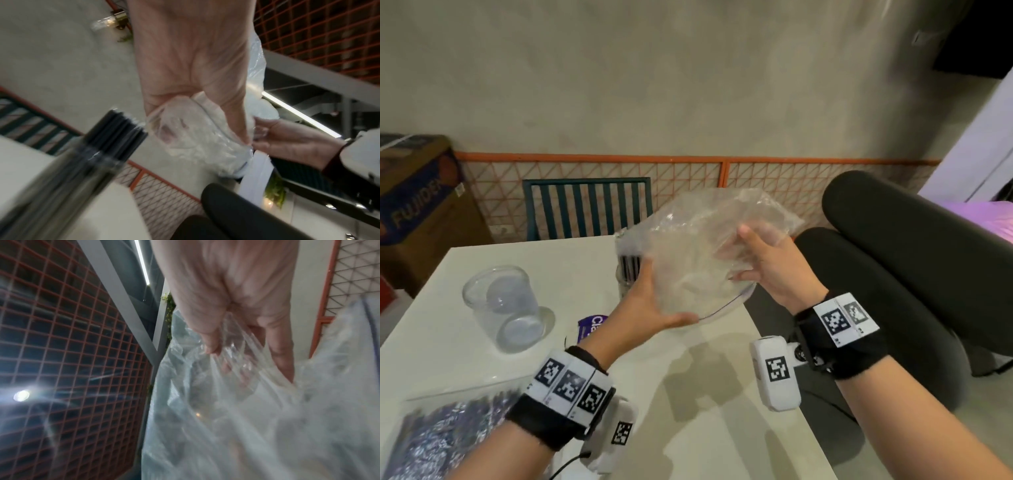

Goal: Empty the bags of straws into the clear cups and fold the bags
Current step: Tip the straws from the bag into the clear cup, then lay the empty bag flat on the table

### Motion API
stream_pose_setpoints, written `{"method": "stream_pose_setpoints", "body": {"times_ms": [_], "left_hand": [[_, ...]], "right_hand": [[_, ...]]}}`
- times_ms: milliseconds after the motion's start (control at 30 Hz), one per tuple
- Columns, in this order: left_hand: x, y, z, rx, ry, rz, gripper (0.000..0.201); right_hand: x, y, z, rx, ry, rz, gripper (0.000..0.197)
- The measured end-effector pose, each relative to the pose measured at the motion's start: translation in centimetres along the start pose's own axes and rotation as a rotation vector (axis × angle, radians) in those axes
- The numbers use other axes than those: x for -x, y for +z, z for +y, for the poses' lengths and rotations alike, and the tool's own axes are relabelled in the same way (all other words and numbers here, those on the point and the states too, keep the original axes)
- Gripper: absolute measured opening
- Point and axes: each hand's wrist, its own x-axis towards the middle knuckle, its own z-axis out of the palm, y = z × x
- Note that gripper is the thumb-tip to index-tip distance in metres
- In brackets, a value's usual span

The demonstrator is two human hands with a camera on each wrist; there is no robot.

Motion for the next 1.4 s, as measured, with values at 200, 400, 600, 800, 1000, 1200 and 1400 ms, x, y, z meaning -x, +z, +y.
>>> {"method": "stream_pose_setpoints", "body": {"times_ms": [200, 400, 600, 800, 1000, 1200, 1400], "left_hand": [[2.9, 1.3, -6.4, 0.119, -0.218, 0.162, 0.025], [4.9, 2.6, -5.0, 0.199, -0.217, -0.053, 0.081], [3.3, 2.8, -0.1, 0.408, -0.198, 0.263, 0.022], [2.8, 1.5, -0.4, 0.662, -0.237, 0.262, 0.023], [3.2, 1.8, -2.2, 0.725, -0.406, 0.287, 0.023], [5.5, 4.9, -5.2, 0.349, -0.615, 0.083, 0.05], [6.1, 5.9, -9.6, 0.074, -0.61, 0.268, 0.037]], "right_hand": [[0.5, -1.4, -0.2, -0.015, -0.028, 0.173, 0.018], [1.7, -0.6, 0.6, 0.236, -0.098, 0.256, 0.019], [3.3, 0.0, 2.0, 0.298, -0.027, -0.012, 0.046], [4.5, -2.1, 8.4, 0.785, 0.213, -0.272, 0.044], [6.8, -3.0, 10.0, 0.645, 0.286, -0.173, 0.026], [7.5, -2.4, 11.9, 0.682, 0.366, 0.004, 0.02], [8.6, -3.2, 14.6, 0.898, 0.582, 0.008, 0.059]]}}
